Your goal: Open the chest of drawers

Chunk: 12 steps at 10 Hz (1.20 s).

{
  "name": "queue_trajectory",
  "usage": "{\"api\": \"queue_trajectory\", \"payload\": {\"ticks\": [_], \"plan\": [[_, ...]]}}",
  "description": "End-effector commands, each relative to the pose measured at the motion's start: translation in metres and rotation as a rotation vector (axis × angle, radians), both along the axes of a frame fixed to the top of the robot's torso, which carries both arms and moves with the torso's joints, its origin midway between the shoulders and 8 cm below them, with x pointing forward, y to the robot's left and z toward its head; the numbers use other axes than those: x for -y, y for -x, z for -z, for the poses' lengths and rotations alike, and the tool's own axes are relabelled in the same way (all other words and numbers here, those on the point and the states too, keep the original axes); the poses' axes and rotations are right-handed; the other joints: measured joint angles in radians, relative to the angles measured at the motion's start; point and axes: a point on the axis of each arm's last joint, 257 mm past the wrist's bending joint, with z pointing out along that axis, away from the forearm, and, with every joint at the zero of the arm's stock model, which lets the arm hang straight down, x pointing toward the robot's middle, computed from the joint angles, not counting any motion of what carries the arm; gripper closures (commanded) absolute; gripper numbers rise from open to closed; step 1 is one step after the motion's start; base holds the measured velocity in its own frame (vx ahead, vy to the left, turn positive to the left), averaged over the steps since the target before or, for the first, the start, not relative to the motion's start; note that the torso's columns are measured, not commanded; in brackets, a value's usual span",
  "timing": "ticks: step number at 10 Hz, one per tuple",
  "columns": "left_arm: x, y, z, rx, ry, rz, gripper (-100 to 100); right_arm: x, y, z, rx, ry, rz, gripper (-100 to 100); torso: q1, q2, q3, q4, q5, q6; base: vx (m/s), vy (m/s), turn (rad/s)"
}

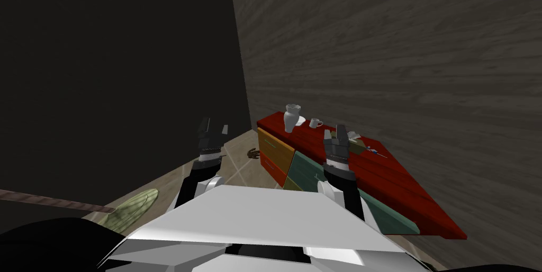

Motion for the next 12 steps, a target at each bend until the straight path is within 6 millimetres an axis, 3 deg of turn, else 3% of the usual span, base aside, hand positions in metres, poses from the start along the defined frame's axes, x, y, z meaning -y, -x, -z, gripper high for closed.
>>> {"api": "queue_trajectory", "payload": {"ticks": [1, 9, 10, 12], "plan": [[0.000, 0.000, 0.000, 0.000, 0.000, 0.000, 0, 0.000, 0.000, 0.000, 0.000, 0.000, 0.000, 0, 0.000, 0.040, -0.082, 0.041, 0.000, 0.000, 0.000, 0.000, 0.000], [0.000, 0.000, 0.000, 0.000, 0.000, 0.000, 0, 0.000, 0.000, 0.000, 0.000, 0.000, 0.000, 0, 0.000, 0.618, -1.234, 0.617, 0.000, 0.000, 0.000, 0.000, 0.000], [0.000, 0.000, 0.000, 0.000, 0.000, 0.000, 0, -0.006, -0.005, 0.004, -0.025, 0.049, -0.015, -100, 0.000, 0.691, -1.382, 0.691, 0.000, 0.000, 0.007, 0.018, 0.012], [0.000, 0.000, 0.000, 0.000, 0.000, 0.000, 0, -0.013, -0.015, 0.015, -0.074, 0.122, -0.025, -100, 0.002, 0.734, -1.471, 0.734, 0.000, 0.000, 0.009, 0.050, 0.019]]}}
